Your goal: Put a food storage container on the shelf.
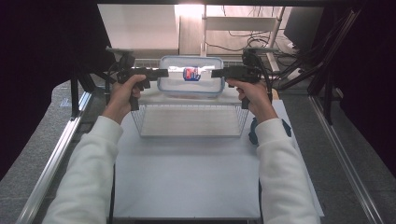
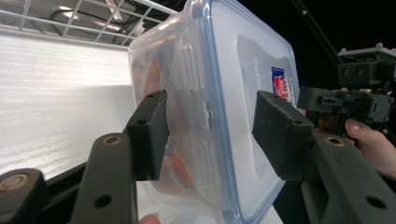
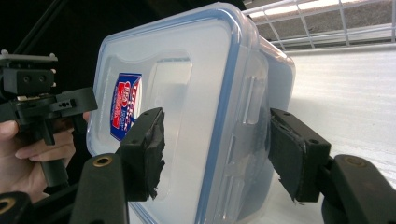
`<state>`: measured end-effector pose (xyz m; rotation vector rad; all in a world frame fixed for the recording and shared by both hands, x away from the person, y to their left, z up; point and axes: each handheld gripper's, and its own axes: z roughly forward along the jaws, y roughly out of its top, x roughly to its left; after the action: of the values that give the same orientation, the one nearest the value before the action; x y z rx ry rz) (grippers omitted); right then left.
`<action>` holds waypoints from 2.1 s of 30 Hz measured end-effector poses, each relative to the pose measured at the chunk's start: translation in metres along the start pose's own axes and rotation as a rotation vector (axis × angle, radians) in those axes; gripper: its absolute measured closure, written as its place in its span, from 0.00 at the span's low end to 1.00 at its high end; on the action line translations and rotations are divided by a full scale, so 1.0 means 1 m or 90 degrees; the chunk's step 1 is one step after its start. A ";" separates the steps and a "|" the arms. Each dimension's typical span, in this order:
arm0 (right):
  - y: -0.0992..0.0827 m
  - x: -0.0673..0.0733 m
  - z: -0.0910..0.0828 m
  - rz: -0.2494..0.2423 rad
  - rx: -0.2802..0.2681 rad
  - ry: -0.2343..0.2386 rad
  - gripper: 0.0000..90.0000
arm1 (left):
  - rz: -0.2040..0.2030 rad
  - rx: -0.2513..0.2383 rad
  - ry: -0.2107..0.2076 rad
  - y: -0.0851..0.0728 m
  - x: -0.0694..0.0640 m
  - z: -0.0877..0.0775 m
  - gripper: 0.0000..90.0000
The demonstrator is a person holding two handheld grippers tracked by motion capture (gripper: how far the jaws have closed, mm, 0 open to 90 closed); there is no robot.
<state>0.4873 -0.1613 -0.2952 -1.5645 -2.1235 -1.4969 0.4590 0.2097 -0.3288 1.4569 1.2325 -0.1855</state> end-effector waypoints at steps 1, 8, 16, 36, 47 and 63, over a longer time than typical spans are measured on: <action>0.000 -0.001 0.001 0.003 0.000 -0.001 0.42 | -0.005 0.000 0.000 0.000 0.001 0.001 0.51; 0.001 -0.001 0.007 0.029 -0.004 -0.016 0.38 | -0.036 -0.008 -0.002 0.002 0.007 0.006 0.49; -0.007 -0.008 0.015 0.088 -0.034 -0.009 0.36 | -0.048 -0.006 0.006 -0.001 0.013 0.012 0.42; -0.016 0.010 0.005 0.007 -0.107 -0.030 0.12 | 0.090 -0.087 0.081 -0.007 -0.017 -0.008 0.18; -0.039 0.029 -0.039 -0.121 -0.113 -0.043 0.10 | 0.183 -0.067 0.110 -0.041 -0.032 -0.041 0.19; -0.133 0.008 -0.079 -0.234 -0.088 -0.072 0.14 | 0.277 0.005 0.108 -0.136 -0.037 -0.065 0.25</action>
<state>0.3460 -0.2125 -0.3346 -1.3825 -2.5328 -1.7323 0.3088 0.2113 -0.3669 1.7368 1.0165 0.2331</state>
